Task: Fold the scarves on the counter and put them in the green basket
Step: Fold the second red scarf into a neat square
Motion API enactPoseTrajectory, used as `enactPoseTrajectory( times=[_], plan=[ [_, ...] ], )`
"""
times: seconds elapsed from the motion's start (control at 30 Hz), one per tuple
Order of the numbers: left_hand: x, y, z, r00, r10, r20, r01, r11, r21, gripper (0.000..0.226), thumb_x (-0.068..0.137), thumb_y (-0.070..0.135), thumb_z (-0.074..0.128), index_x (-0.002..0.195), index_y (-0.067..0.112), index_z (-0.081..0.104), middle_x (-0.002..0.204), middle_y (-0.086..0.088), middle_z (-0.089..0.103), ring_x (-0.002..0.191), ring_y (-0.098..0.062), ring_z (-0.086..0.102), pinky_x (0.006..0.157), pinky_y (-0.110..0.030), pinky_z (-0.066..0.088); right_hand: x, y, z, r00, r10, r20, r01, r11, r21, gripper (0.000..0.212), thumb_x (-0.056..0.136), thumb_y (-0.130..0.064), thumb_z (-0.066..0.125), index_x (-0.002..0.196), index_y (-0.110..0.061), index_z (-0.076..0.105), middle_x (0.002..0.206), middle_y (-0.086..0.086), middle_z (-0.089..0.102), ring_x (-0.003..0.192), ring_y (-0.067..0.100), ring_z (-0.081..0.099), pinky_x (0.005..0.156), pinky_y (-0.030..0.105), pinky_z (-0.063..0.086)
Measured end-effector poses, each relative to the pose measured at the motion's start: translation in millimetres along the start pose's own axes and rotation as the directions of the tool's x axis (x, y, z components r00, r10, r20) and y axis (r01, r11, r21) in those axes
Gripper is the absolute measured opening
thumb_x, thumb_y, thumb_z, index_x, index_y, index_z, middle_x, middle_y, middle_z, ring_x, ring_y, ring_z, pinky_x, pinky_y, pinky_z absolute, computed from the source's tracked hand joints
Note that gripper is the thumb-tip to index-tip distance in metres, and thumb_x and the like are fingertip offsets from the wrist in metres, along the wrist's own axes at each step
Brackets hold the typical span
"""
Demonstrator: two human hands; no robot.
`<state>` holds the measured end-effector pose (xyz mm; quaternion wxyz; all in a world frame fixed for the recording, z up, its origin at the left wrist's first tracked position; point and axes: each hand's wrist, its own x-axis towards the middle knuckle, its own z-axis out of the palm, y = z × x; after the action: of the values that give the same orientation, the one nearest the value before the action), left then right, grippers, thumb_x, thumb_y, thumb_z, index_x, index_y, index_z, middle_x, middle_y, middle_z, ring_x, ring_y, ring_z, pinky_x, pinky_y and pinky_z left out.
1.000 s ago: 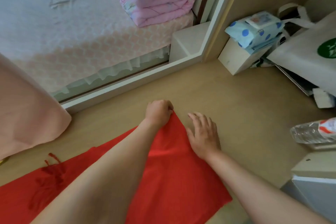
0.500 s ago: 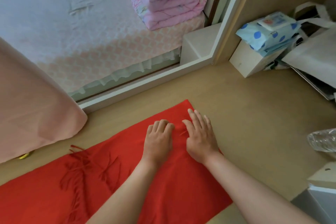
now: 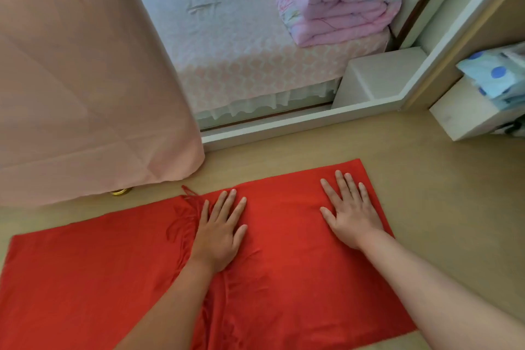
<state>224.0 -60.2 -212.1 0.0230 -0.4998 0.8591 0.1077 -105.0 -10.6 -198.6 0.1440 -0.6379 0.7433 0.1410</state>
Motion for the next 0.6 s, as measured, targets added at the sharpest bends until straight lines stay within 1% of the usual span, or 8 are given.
enactPoseTrajectory(
  times=[0.07, 0.13, 0.2, 0.3, 0.4, 0.47, 0.53, 0.6],
  plan=[
    [-7, -3, -3, 0.999, -0.035, -0.027, 0.036, 0.998, 0.056, 0.062, 0.098, 0.052, 0.027, 0.155, 0.027, 0.026, 0.163, 0.001, 0.016, 0.152, -0.019, 0.005, 0.12, -0.052, 0.006, -3, -13, 0, 0.994, 0.072, -0.081, -0.07, 0.997, 0.025, 0.08, 0.084, -0.056, -0.004, 0.157, -0.025, -0.011, 0.163, 0.01, -0.023, 0.15, 0.024, -0.023, 0.122, 0.045, -0.01],
    [-16, 2, -8, 0.993, -0.046, -0.108, 0.051, 0.998, 0.048, 0.06, 0.097, 0.046, 0.033, 0.151, 0.02, 0.037, 0.159, -0.004, 0.028, 0.15, -0.023, 0.017, 0.119, -0.053, 0.013, -13, -35, 1, 0.972, 0.109, -0.208, -0.089, 0.99, 0.106, 0.077, 0.09, -0.049, 0.013, 0.159, -0.016, 0.007, 0.165, 0.015, -0.007, 0.153, 0.028, -0.009, 0.123, 0.047, -0.003],
    [-27, 13, -10, 0.986, -0.007, -0.169, 0.009, 1.0, 0.01, 0.055, 0.096, 0.041, 0.038, 0.146, 0.017, 0.044, 0.156, -0.005, 0.036, 0.147, -0.024, 0.026, 0.118, -0.049, 0.021, -30, -67, 11, 0.963, -0.001, -0.27, 0.04, 0.989, 0.14, 0.072, 0.093, -0.046, 0.026, 0.158, -0.016, 0.016, 0.166, 0.015, 0.002, 0.153, 0.028, -0.002, 0.122, 0.047, 0.001],
    [-51, 30, -5, 0.987, 0.088, -0.131, -0.092, 0.995, -0.025, 0.052, 0.094, 0.043, 0.043, 0.138, 0.016, 0.054, 0.149, -0.005, 0.044, 0.139, -0.026, 0.039, 0.112, -0.044, 0.031, -59, -117, 32, 0.94, -0.225, -0.257, 0.264, 0.955, 0.131, 0.069, 0.094, -0.046, 0.034, 0.157, -0.021, 0.023, 0.166, 0.011, 0.005, 0.154, 0.025, 0.001, 0.12, 0.046, 0.006],
    [-84, 38, 5, 0.998, 0.051, -0.042, -0.051, 0.999, -0.008, 0.059, 0.091, 0.051, 0.045, 0.138, 0.016, 0.053, 0.142, -0.007, 0.05, 0.13, -0.029, 0.047, 0.108, -0.044, 0.033, -82, -132, 54, 0.942, -0.273, -0.194, 0.295, 0.951, 0.095, 0.069, 0.094, -0.048, 0.036, 0.156, -0.023, 0.026, 0.166, 0.01, 0.007, 0.153, 0.025, 0.005, 0.119, 0.048, 0.009],
    [-107, 37, 10, 1.0, 0.027, 0.007, -0.028, 0.999, 0.023, 0.067, 0.091, 0.056, 0.043, 0.146, 0.018, 0.044, 0.145, -0.006, 0.046, 0.134, -0.029, 0.043, 0.11, -0.045, 0.028, -94, -121, 62, 0.939, -0.293, -0.18, 0.308, 0.949, 0.062, 0.068, 0.095, -0.049, 0.035, 0.157, -0.024, 0.023, 0.166, 0.01, 0.007, 0.153, 0.025, 0.004, 0.119, 0.048, 0.009],
    [-123, 32, 14, 0.999, 0.033, 0.041, -0.035, 0.998, 0.05, 0.072, 0.093, 0.06, 0.04, 0.153, 0.02, 0.032, 0.155, -0.004, 0.034, 0.144, -0.027, 0.03, 0.114, -0.047, 0.022, -104, -102, 64, 0.931, -0.317, -0.184, 0.327, 0.944, 0.03, 0.068, 0.096, -0.05, 0.035, 0.158, -0.026, 0.022, 0.166, 0.009, 0.008, 0.153, 0.025, 0.006, 0.12, 0.047, 0.01],
    [-133, 29, 14, 0.998, 0.034, 0.06, -0.039, 0.997, 0.072, 0.076, 0.093, 0.063, 0.036, 0.155, 0.021, 0.024, 0.162, -0.003, 0.021, 0.15, -0.024, 0.016, 0.117, -0.049, 0.015, -112, -76, 66, 0.945, -0.271, -0.181, 0.281, 0.959, 0.032, 0.069, 0.094, -0.053, 0.035, 0.157, -0.027, 0.023, 0.166, 0.009, 0.011, 0.153, 0.025, 0.01, 0.12, 0.047, 0.011]
  ],
)
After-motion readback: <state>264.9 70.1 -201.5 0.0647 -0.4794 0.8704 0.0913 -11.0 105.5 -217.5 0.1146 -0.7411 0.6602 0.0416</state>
